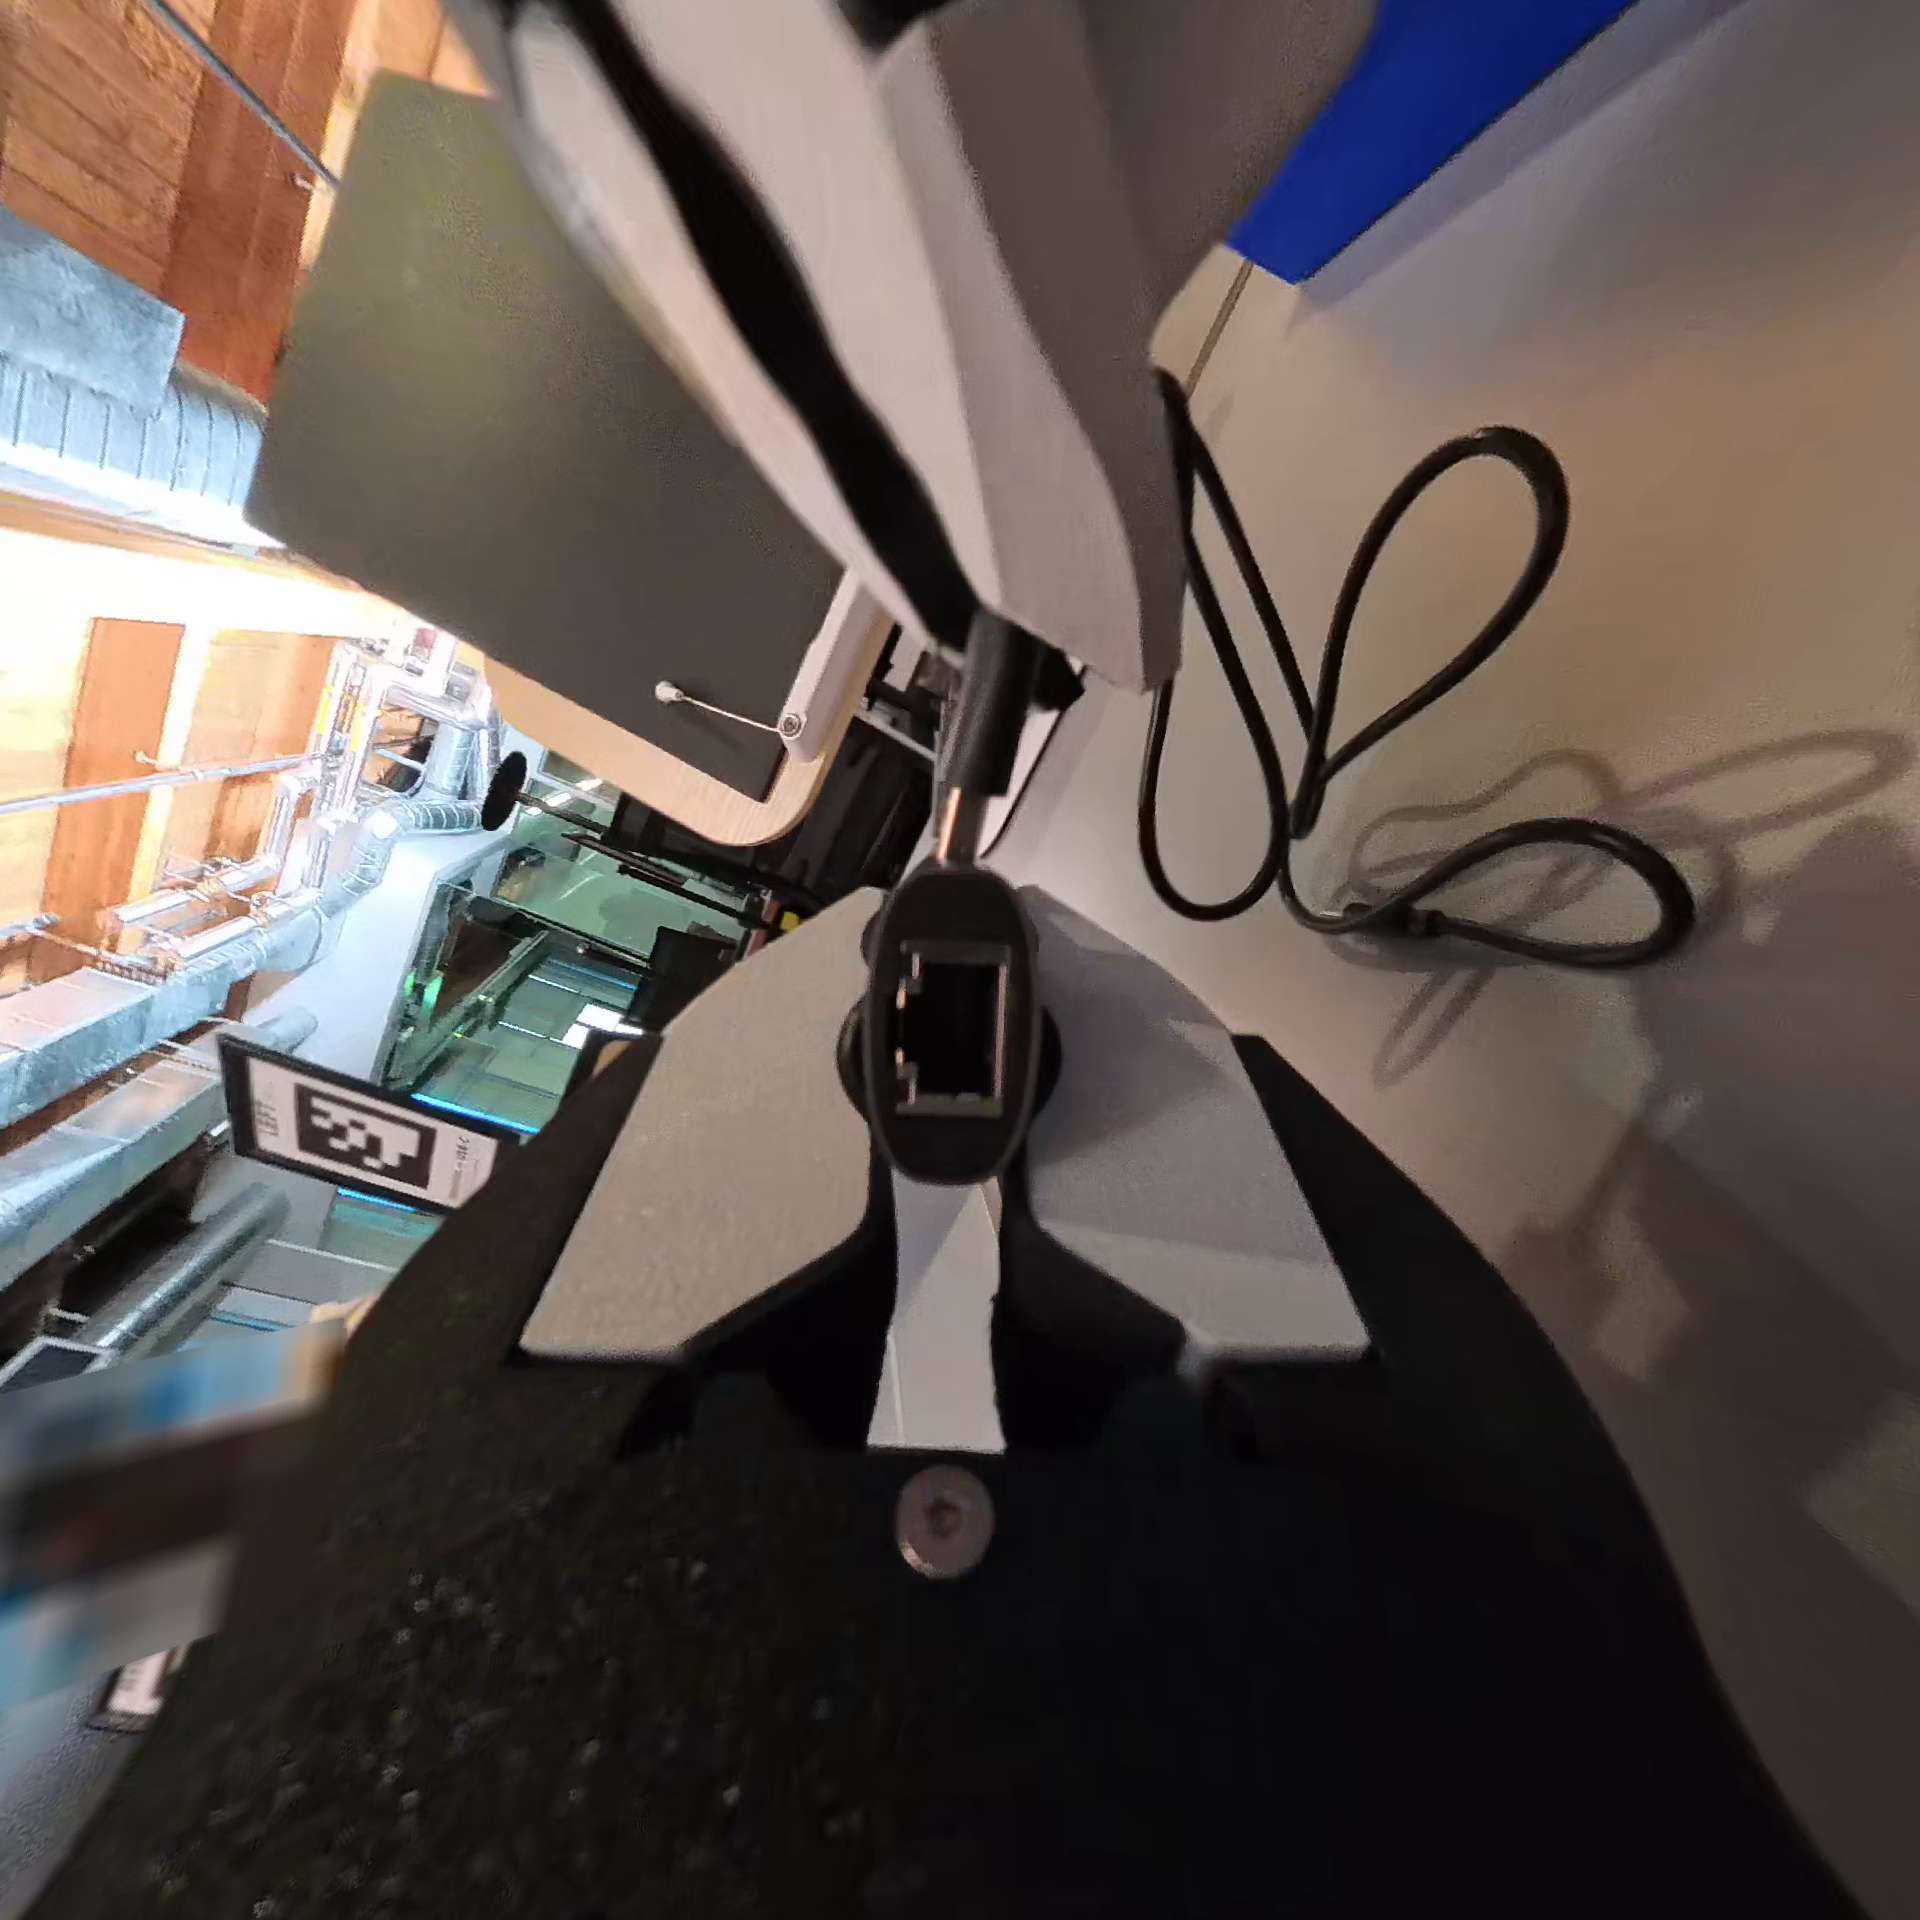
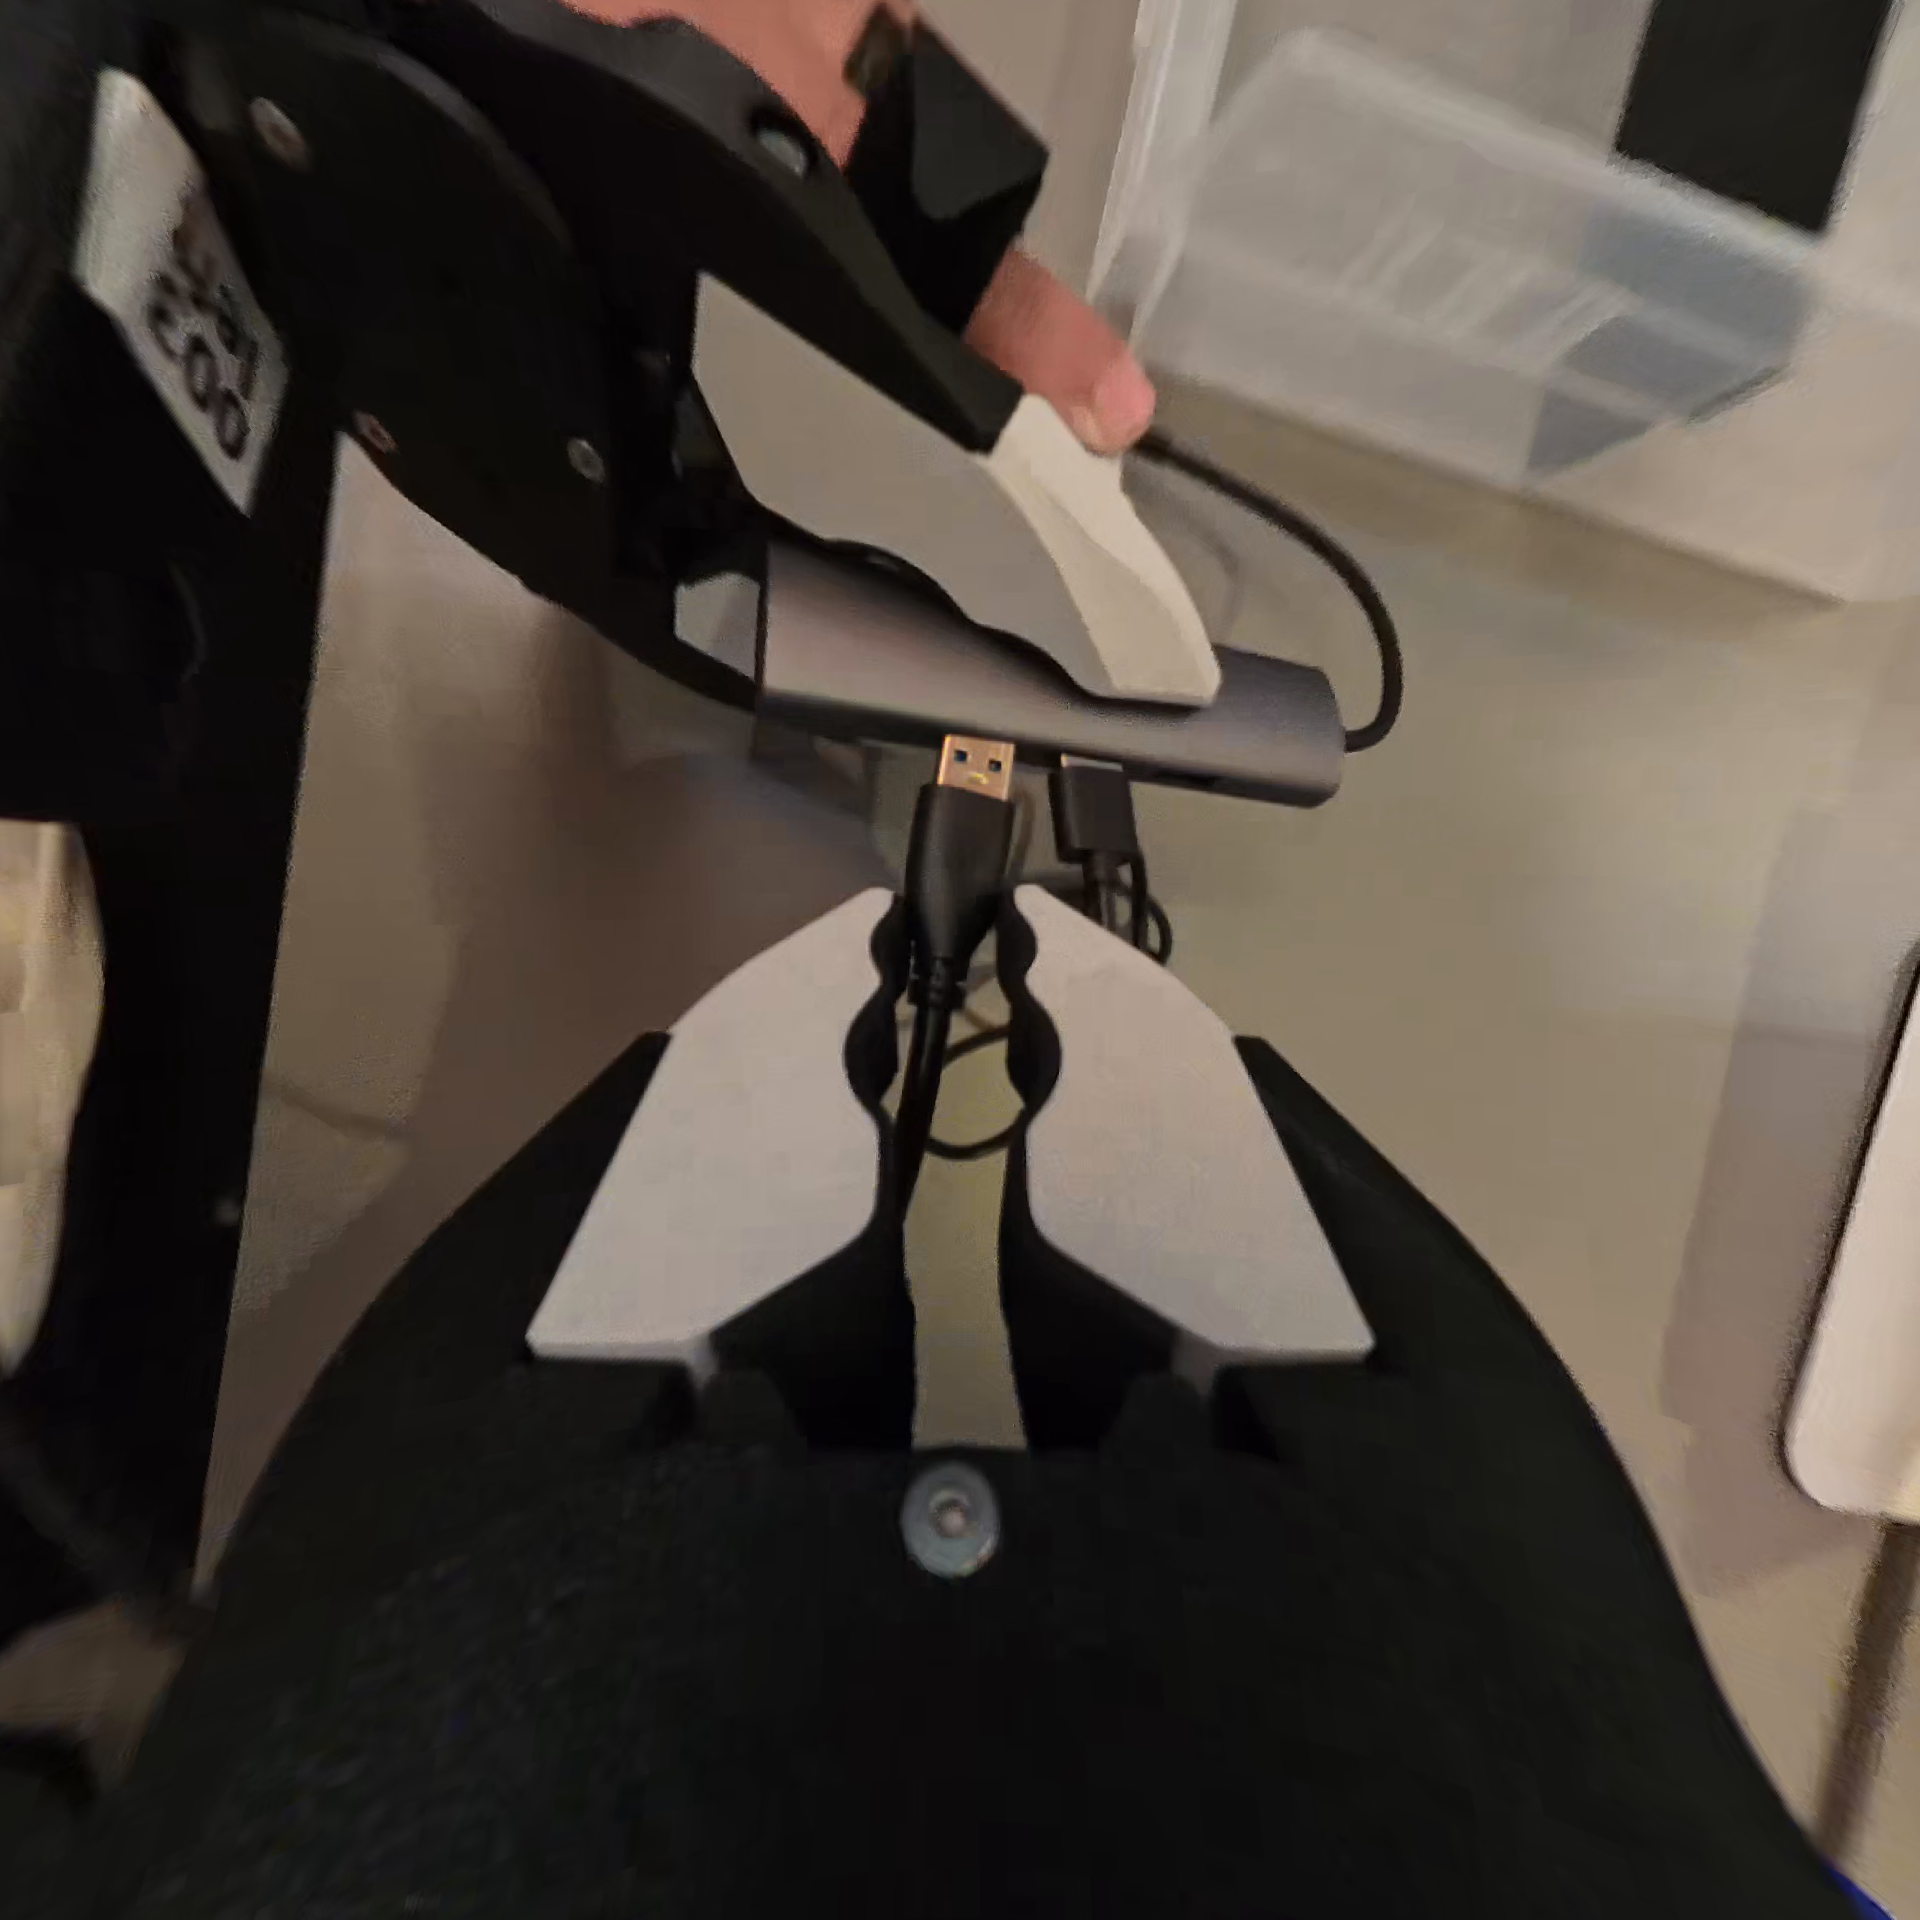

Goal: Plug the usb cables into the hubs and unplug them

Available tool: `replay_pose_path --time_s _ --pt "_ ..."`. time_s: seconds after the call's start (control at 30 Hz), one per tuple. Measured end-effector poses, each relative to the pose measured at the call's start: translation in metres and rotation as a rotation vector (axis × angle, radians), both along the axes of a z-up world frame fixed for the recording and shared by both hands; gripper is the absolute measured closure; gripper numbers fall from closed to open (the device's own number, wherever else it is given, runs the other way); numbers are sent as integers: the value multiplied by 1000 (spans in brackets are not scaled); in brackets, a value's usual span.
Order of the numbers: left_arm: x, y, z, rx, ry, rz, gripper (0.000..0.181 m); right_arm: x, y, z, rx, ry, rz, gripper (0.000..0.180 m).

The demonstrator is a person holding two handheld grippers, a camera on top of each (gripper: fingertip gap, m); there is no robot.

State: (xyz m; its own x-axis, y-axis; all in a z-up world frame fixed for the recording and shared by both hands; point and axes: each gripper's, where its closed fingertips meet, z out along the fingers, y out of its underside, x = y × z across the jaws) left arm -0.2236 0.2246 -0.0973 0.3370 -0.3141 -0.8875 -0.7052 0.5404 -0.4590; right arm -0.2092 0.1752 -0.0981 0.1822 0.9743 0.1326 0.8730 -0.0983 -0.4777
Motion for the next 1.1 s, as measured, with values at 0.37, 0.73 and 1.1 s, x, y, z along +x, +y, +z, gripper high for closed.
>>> replay_pose_path --time_s 0.37,0.73,1.1 --pt "12 -21 -5 150 140 -135 164 3 -22 -5 -52 312 -77 166" --pt "22 -23 -6 84 109 -108 164 9 -24 -5 -60 175 -101 167" --pt "11 -10 0 98 95 -85 164 6 -15 3 33 365 -166 162"
